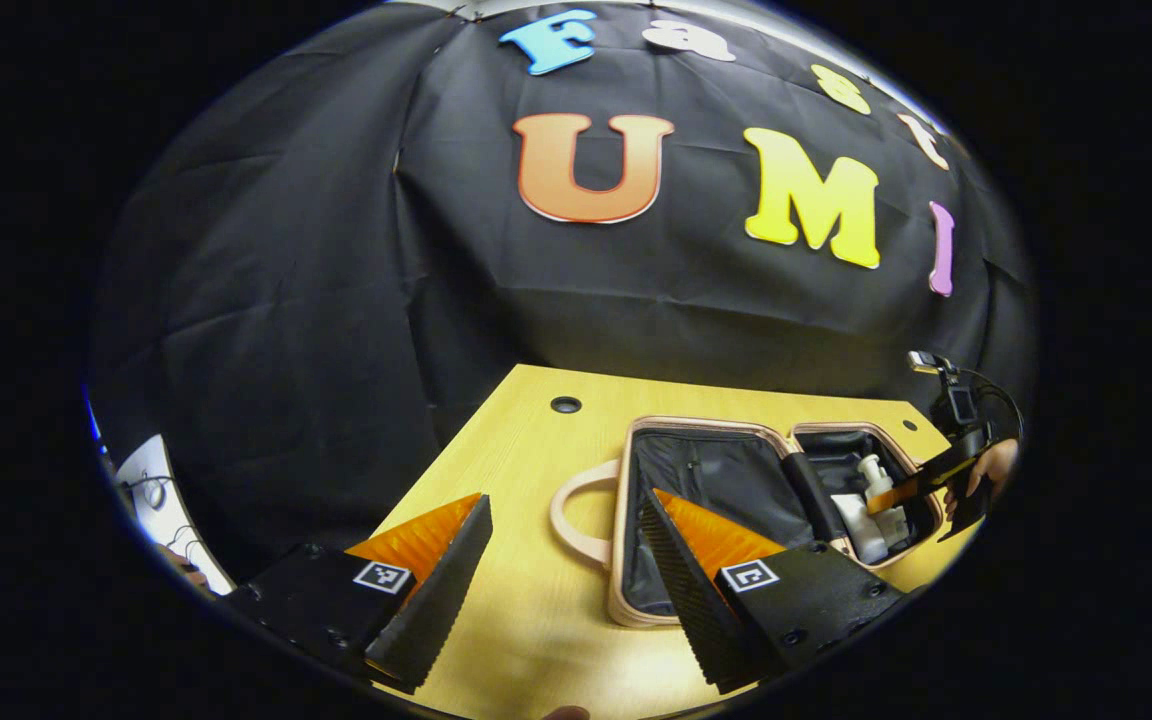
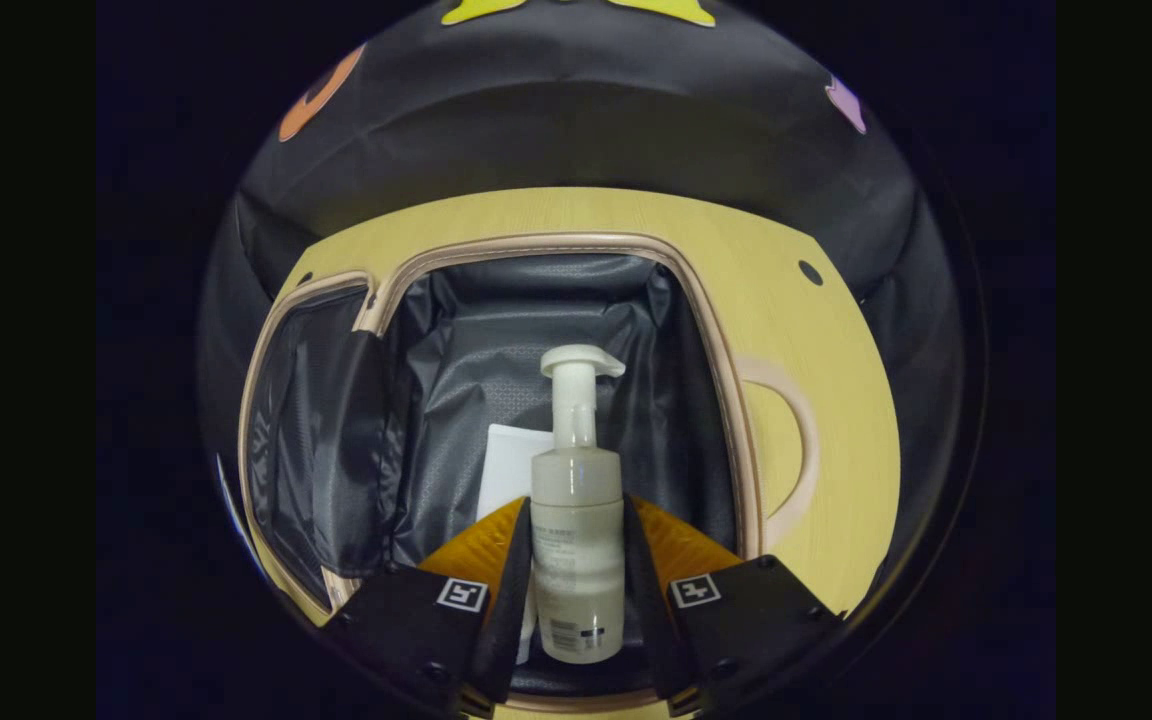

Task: First open the suitcase, pack the skin care products into it, and then close the suitcase.

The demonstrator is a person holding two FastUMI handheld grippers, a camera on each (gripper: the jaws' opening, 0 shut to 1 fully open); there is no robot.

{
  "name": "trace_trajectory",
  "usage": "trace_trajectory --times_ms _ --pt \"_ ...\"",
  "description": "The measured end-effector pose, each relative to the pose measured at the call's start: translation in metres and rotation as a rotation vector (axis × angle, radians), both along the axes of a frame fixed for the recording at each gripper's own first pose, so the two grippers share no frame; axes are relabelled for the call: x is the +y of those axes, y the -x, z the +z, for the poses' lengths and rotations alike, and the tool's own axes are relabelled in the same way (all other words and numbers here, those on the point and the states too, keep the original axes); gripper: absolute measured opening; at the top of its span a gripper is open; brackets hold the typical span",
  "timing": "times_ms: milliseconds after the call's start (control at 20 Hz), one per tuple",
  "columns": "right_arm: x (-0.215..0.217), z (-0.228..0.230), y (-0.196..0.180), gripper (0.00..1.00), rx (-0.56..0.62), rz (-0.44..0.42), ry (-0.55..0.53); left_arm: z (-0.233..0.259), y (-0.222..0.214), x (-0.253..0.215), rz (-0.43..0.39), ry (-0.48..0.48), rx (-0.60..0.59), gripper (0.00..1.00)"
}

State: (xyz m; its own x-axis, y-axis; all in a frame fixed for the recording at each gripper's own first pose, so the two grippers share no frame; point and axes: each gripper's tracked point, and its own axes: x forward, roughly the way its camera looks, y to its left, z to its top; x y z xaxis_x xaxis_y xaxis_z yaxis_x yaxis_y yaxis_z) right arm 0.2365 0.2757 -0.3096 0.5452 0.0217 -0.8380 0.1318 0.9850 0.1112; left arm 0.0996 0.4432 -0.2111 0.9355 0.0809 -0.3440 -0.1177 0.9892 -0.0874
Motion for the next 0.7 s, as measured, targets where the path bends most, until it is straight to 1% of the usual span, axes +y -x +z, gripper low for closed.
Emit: trace_trajectory --times_ms 150,200,250,300,400,450,500,550,600,650,700 --pt "0.001 0.002 0.001 0.52 -0.006 -0.014 -0.01 -0.028 -0.021 0.01 0.004 0.138 0.035 0.95" --pt "-0.001 0.002 0.002 0.52 -0.007 -0.017 0.003 -0.04 -0.031 0.011 0.003 0.206 0.055 0.96" --pt "-0.002 0.001 0.003 0.49 -0.008 -0.018 0.015 -0.052 -0.037 0.009 0.006 0.276 0.081 0.96" --pt "-0.002 0.003 0.003 0.57 -0.014 -0.017 0.014 -0.063 -0.044 0.011 0.017 0.34 0.102 0.97" --pt "0.002 0.008 0.006 0.59 -0.026 -0.003 -0.001 -0.085 -0.051 0.014 0.027 0.432 0.139 0.98" --pt "0.006 0.014 0.008 0.59 -0.041 0.014 -0.007 -0.093 -0.054 0.013 0.03 0.458 0.152 0.97" --pt "0.009 0.022 0.01 0.66 -0.063 0.034 -0.006 -0.1 -0.057 0.01 0.027 0.481 0.169 0.97" --pt "0.015 0.032 0.013 0.7 -0.094 0.064 -0.009 -0.107 -0.06 0.009 0.025 0.501 0.182 0.97" --pt "0.02 0.045 0.017 0.71 -0.128 0.099 -0.006 -0.112 -0.063 0.004 0.014 0.536 0.196 0.97" --pt "0.023 0.062 0.022 0.8 -0.169 0.134 -0.002 -0.116 -0.064 -0.002 0.01 0.577 0.206 0.97" --pt "0.031 0.078 0.03 0.83 -0.208 0.172 -0.012 -0.119 -0.064 -0.005 0.003 0.625 0.214 1.0"
